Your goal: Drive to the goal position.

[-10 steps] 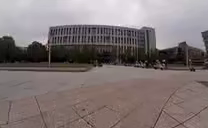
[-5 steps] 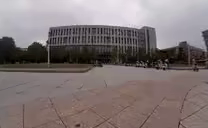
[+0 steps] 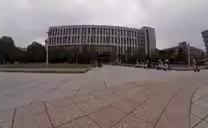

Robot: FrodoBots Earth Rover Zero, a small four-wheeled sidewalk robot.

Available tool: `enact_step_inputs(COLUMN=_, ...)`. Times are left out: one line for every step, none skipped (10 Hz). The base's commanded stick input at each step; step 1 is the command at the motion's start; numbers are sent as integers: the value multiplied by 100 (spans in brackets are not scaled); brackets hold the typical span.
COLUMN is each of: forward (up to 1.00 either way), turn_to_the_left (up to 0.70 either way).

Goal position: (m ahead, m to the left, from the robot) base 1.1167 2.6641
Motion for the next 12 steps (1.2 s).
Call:
enact_step_inputs(forward=0, turn_to_the_left=70)
enact_step_inputs(forward=0, turn_to_the_left=70)
enact_step_inputs(forward=0, turn_to_the_left=70)
enact_step_inputs(forward=0, turn_to_the_left=70)
enact_step_inputs(forward=0, turn_to_the_left=70)
enact_step_inputs(forward=0, turn_to_the_left=70)
enact_step_inputs(forward=0, turn_to_the_left=70)
enact_step_inputs(forward=0, turn_to_the_left=70)
enact_step_inputs(forward=0, turn_to_the_left=70)
enact_step_inputs(forward=0, turn_to_the_left=70)
enact_step_inputs(forward=0, turn_to_the_left=70)
enact_step_inputs(forward=0, turn_to_the_left=70)
